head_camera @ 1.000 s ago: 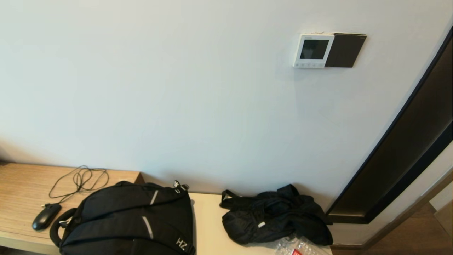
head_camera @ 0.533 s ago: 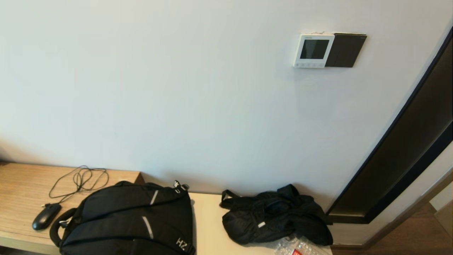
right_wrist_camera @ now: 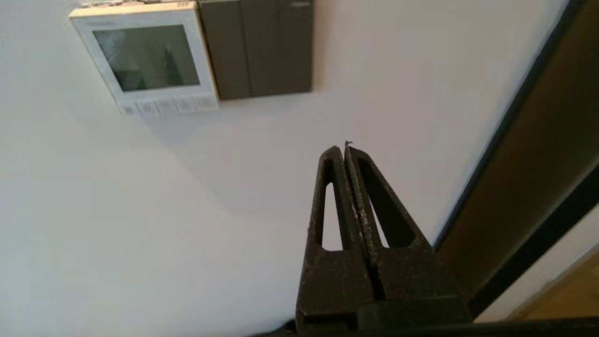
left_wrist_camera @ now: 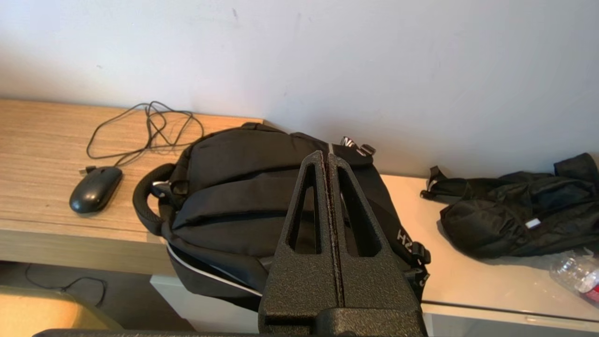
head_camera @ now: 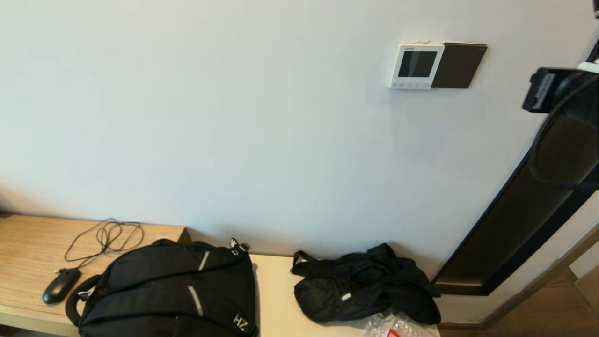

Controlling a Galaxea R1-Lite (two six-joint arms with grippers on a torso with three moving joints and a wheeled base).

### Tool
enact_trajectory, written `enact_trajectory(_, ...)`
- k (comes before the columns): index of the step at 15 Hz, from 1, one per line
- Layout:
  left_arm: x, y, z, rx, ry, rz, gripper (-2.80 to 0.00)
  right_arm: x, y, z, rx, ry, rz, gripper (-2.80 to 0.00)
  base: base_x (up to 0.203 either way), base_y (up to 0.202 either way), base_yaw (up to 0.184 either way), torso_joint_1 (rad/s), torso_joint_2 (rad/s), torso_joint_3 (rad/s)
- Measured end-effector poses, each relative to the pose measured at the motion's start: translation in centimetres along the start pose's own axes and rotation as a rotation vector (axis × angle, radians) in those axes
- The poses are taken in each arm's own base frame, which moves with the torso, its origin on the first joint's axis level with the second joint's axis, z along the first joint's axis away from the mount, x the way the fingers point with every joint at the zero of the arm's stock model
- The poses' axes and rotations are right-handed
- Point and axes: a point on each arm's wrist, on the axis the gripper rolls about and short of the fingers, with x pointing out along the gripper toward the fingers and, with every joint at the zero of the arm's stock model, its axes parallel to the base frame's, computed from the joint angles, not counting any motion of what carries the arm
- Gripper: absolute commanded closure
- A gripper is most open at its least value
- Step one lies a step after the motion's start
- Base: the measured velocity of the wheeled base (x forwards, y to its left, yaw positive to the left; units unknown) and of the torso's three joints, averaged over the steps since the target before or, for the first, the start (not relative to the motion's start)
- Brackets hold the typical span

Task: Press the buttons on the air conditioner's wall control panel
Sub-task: Turn on the central air conditioner

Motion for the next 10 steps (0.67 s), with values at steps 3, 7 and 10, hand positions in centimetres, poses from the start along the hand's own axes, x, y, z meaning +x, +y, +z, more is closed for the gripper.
enact_trajectory(3,0.0,0.0,0.0,0.001,0.0,0.0,0.0,4.3,2.8,-0.7,0.0,0.013,-0.016,0.0,0.0,0.0,0.0,0.0,0.0,0.0)
enact_trajectory(7,0.0,0.0,0.0,0.001,0.0,0.0,0.0,7.9,6.3,-1.7,0.0,-0.005,-0.017,0.0,0.0,0.0,0.0,0.0,0.0,0.0)
enact_trajectory(10,0.0,0.0,0.0,0.0,0.0,0.0,0.0,9.1,7.8,-3.0,-0.015,0.018,0.0,0.0,0.0,0.0,0.0,0.0,0.0,0.0)
